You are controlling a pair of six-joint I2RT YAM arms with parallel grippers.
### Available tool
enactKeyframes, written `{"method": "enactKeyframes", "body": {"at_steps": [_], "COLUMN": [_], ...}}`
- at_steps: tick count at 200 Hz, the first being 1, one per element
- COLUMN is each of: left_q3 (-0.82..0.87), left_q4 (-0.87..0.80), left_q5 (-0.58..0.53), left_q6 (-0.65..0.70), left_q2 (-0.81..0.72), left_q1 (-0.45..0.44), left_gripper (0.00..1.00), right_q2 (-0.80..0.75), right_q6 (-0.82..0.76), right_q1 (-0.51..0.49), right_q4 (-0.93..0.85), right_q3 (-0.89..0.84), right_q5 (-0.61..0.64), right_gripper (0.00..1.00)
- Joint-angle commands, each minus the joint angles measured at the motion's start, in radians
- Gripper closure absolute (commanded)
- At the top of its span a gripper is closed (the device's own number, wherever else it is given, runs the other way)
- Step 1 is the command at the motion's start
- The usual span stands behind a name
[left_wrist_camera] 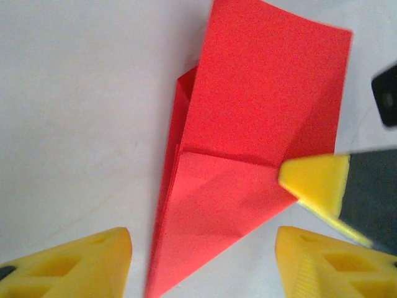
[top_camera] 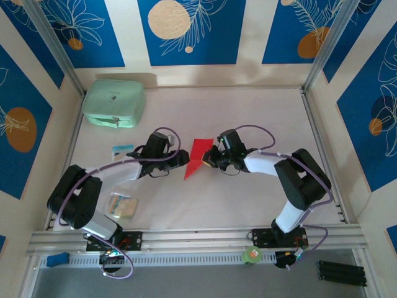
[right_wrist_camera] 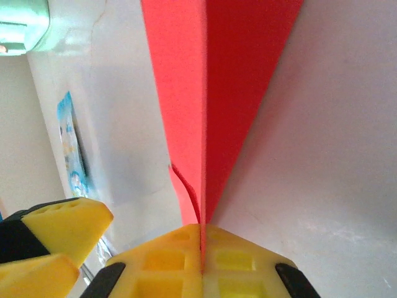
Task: Fold a paper plane with a square sheet of paper (pick it up from the middle)
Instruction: Fold the wing for the fifth time at the center of the table.
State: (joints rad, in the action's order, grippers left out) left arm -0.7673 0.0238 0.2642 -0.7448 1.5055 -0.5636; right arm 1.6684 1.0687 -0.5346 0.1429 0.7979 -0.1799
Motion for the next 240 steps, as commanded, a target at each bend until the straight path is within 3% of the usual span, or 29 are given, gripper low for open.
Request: {"method": "enactKeyframes", "body": {"at_steps": [1,54,107,205,240], "left_q3": [0.019,0.045,-0.039,-0.038,-0.038], "left_q4": [0.069,0.185,0.118,0.268,0.292], "left_q5": [-0.031,-0.093,-0.064,-0.216,-0.253], "left_q6": [0.25,0.634,0.894,1.135,1.161], "left_q2": [-0.038,-0.004,0.096,0.213,0.236], "left_q1": [-0.024,-0.119,-0.175,-0.276,-0.283], "left_gripper": [0.32,0.27,0.35,0.49,0.61], "right_q2": [-0.037,-0.052,-0.05,-0.034,-0.03], "right_q6": [0.064,0.15,0.197,0.234,0.235], "right_q1": [0.022,0.057,0.079,0.101,0.105], "right_q4": [-0.099,-0.231,-0.308,-0.338,-0.342], "right_q3": [0.024,0.072,0.104,0.119,0.121], "right_q5": [0.005,-0.011,-0.032,-0.07,-0.076], "right_gripper": [0.96,0.96,0.96,0.96,0.96]}}
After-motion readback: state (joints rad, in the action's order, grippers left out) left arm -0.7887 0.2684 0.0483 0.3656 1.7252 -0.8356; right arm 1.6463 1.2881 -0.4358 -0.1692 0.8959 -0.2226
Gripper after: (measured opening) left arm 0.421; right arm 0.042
